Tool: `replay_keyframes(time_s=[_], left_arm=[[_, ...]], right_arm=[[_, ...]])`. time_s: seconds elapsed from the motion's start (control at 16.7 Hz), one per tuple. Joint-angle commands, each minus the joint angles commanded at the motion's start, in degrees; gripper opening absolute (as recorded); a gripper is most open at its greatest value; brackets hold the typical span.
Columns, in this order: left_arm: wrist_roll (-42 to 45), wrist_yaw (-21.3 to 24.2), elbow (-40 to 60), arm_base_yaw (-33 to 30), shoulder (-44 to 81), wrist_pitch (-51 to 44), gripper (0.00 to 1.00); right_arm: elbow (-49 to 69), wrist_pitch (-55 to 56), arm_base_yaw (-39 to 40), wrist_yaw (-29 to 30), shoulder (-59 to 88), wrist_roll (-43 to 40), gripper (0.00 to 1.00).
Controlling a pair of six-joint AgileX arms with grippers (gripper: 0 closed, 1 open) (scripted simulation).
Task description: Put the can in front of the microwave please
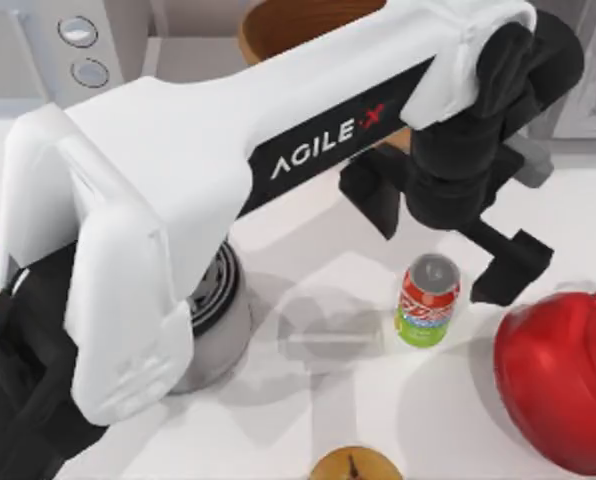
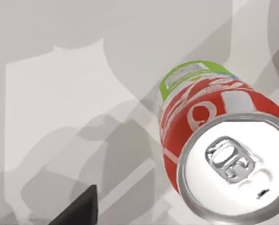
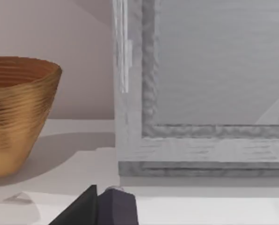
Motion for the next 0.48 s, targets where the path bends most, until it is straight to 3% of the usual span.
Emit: replay_keyframes(time_s=[0.48], left_arm=[[2.5, 0.2, -4.2, 2.4, -0.5, 4.1, 1.0]], right_arm=[[0.0, 0.0, 0.0, 0.0, 0.0, 0.0, 1.0]])
